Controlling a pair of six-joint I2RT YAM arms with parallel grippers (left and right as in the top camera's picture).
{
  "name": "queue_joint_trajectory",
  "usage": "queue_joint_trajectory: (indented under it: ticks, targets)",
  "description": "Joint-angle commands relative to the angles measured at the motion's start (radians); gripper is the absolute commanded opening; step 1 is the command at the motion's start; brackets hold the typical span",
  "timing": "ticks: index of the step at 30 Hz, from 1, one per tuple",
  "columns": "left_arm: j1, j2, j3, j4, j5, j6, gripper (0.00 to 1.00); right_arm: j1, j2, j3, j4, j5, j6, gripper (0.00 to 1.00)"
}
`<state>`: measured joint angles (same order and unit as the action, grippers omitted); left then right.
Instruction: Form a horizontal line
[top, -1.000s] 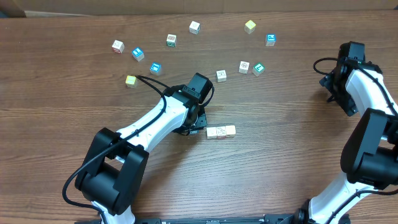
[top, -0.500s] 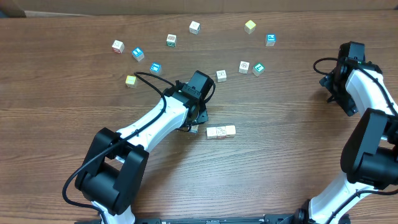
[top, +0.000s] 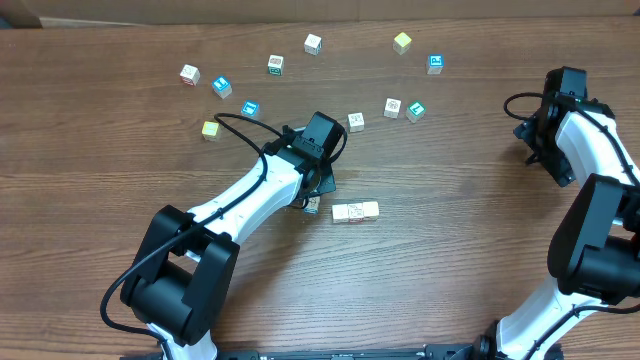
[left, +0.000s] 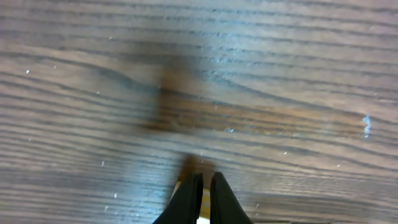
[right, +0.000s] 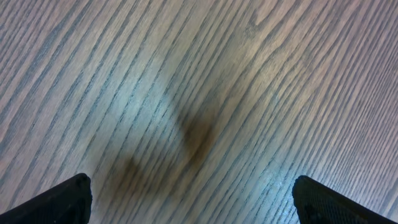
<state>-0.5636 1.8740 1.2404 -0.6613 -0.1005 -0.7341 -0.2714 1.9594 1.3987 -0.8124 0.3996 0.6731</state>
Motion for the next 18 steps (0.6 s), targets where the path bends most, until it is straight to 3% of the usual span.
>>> queue_joint_trajectory:
  ticks: [1, 9, 18]
  targets:
    - [-0.007, 0.003, -0.011, -0.017, 0.023, -0.006, 0.04, 0.001, 0.014, 0.02, 0.003, 0.01, -0.001, 1.0]
    - [-0.007, 0.003, -0.011, -0.065, 0.117, -0.006, 0.04, 0.001, 0.014, 0.02, 0.003, 0.01, -0.001, 1.0]
    - [-0.007, 0.003, -0.011, -0.099, 0.128, -0.007, 0.04, 0.001, 0.014, 0.02, 0.003, 0.01, -0.001, 1.0]
